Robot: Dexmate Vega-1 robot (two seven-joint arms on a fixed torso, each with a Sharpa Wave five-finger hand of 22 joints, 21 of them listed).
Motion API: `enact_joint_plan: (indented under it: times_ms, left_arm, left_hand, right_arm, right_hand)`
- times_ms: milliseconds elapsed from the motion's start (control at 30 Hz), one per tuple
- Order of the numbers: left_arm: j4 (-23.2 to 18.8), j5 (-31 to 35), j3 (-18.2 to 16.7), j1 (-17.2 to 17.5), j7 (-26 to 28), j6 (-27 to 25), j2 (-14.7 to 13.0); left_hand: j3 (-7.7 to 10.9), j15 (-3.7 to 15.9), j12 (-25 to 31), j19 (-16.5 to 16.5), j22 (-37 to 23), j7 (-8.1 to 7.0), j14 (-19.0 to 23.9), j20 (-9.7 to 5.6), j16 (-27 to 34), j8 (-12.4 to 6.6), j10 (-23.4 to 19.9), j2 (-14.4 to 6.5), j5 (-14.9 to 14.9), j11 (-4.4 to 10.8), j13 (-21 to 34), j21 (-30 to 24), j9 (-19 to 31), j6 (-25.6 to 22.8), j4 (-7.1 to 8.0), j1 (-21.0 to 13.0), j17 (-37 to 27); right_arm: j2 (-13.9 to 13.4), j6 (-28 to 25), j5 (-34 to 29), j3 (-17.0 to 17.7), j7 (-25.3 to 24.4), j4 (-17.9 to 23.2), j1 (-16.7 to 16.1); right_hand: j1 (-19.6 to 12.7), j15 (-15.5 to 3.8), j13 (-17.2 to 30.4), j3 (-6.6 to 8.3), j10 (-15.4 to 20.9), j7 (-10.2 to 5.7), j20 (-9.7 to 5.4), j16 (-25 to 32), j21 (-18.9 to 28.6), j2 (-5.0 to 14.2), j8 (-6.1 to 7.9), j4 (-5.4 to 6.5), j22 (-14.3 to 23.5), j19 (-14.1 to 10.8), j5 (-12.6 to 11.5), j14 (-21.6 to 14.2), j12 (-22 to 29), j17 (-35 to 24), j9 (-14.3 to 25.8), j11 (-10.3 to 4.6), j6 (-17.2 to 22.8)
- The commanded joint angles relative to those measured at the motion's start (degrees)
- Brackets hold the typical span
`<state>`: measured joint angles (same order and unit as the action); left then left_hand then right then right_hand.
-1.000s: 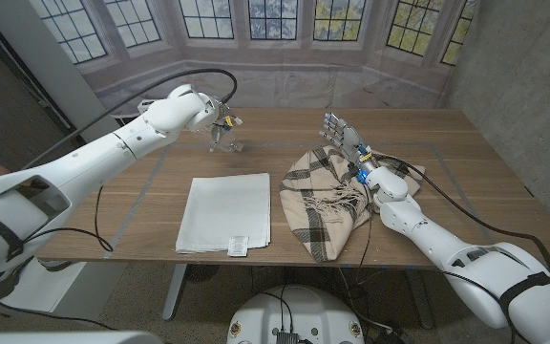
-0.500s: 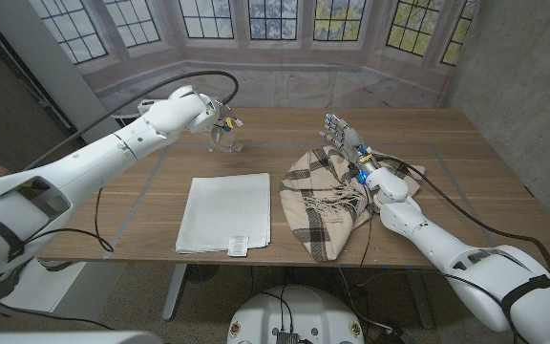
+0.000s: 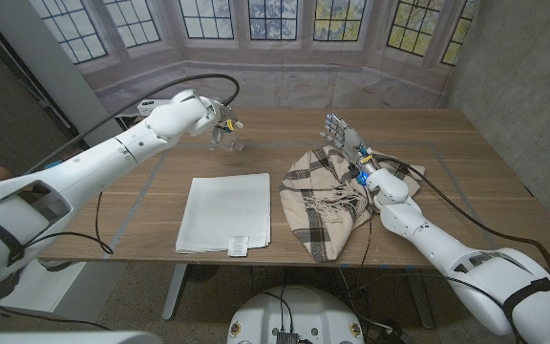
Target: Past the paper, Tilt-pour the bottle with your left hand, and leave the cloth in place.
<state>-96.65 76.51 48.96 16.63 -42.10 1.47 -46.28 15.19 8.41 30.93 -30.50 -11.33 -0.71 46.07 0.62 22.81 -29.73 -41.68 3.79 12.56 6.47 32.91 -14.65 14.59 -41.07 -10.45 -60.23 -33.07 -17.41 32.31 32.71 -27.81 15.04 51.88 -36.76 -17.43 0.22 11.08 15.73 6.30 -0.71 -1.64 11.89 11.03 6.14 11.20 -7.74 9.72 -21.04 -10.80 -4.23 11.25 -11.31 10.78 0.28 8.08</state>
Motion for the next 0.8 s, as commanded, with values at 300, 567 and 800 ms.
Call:
enact_joint_plan:
  times_ms: [300, 567, 800]
  left_arm:
    - [-1.37, 2.78, -0.83, 3.02, 3.9, -3.51, -0.19]
    - [-1.69, 5.47, -0.55, 3.93, 5.16, -4.74, -0.31]
    - [-2.12, 7.11, -0.97, 5.04, 7.44, -6.2, -0.43]
  left_hand:
    - [2.34, 0.7, 0.22, -0.72, -0.19, -0.18, 1.96, 0.23, -0.01, -3.83, -2.43, -9.61, 0.66, 1.06, 8.16, -0.44, 0.29, -9.73, 1.98, -2.17, -0.03]
    - [2.42, 0.65, 0.01, -0.71, -0.19, -0.42, 1.83, 0.13, -0.12, -3.75, -2.14, -9.56, 0.71, 0.98, 8.22, -0.44, 0.22, -9.29, 1.94, -2.07, -0.21]
    - [2.53, 0.6, 0.2, -0.79, -0.19, -0.18, 2.05, 0.11, -0.43, -3.94, -2.76, -9.32, 0.74, 1.19, 8.36, -0.48, 0.14, -9.55, 1.94, -1.75, 0.0]
  right_arm:
    - [-0.67, -0.67, -0.09, -0.03, -0.53, 1.78, -0.88]
    - [-0.42, -0.2, 0.21, 0.08, -0.13, 1.13, -0.8]
    - [-0.26, -0.04, 0.39, 0.17, -0.01, 0.7, -0.84]
  right_hand:
    - [-0.34, 0.08, 0.27, -0.21, 0.37, 0.21, 0.03, 0.15, 0.07, 0.22, 0.22, 0.0, 0.09, -0.55, 0.02, -0.42, 0.15, -0.26, 0.32, 0.04, 0.48]
    - [-0.32, 0.06, 0.27, -0.24, 0.37, 0.24, 0.04, 0.13, 0.06, 0.2, 0.21, 0.02, 0.09, -0.54, 0.02, -0.42, 0.15, -0.26, 0.32, 0.09, 0.48]
    - [-0.3, 0.06, 0.27, -0.26, 0.42, 0.16, 0.06, 0.14, 0.05, 0.21, 0.2, 0.03, 0.09, -0.54, 0.02, -0.45, 0.16, -0.27, 0.32, 0.11, 0.47]
